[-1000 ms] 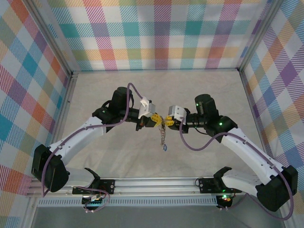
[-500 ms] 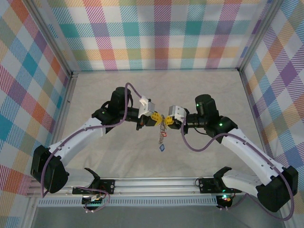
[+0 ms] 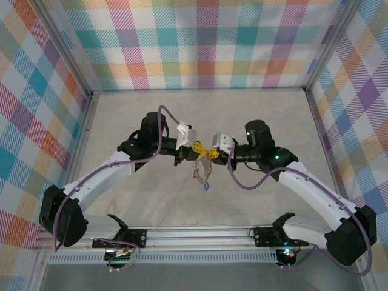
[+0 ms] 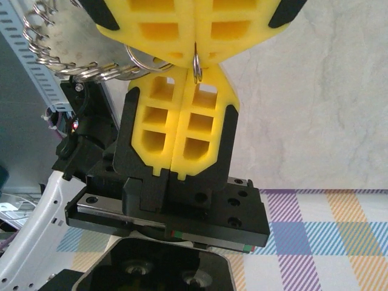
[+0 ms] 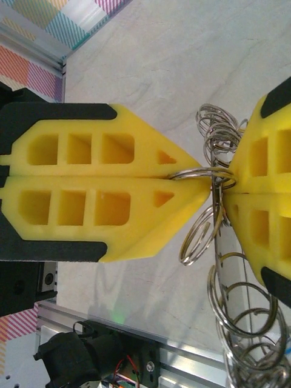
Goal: Put the keys on the keyring
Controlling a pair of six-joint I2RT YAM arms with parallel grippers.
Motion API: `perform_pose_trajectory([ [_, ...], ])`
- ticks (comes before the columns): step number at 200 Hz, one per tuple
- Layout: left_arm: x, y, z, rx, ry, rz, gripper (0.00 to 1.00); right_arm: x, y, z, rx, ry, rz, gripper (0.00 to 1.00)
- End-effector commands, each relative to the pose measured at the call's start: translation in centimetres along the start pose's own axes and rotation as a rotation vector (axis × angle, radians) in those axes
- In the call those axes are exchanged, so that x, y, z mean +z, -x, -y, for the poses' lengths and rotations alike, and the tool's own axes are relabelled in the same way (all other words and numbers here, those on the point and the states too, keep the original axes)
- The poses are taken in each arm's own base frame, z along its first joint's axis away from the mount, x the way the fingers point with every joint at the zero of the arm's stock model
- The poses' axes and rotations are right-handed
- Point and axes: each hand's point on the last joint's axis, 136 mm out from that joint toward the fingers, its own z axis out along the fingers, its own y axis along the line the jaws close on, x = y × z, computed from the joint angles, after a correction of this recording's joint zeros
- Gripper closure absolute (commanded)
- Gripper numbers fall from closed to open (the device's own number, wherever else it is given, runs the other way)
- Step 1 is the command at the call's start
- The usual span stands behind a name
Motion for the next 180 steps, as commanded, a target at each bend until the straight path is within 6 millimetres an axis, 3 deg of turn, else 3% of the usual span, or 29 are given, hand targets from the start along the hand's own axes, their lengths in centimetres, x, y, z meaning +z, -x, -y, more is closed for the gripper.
perform_pose_trajectory([
  [1, 0.3, 1.5, 0.3, 0.041, -0.008, 0.066, 1.0, -0.2, 2.5, -0.3, -0.051, 0.007, 0.106, 0.91],
  [35, 0.4, 1.3, 0.2, 0.039, -0.013, 0.057, 1.0, -0.5, 2.3, 0.3, -0.06, -0.059, 0.116, 0.82],
  [72, 0.5, 1.3, -0.8, -0.002, 0.063, 0.124, 1.0, -0.6, 2.3, 0.1, -0.064, -0.064, 0.126, 0.82],
  [180, 1.2, 1.6, -0.4, -0.059, 0.069, 0.213, 1.0, 1.1, 2.6, 1.3, -0.075, -0.037, 0.154, 0.8],
])
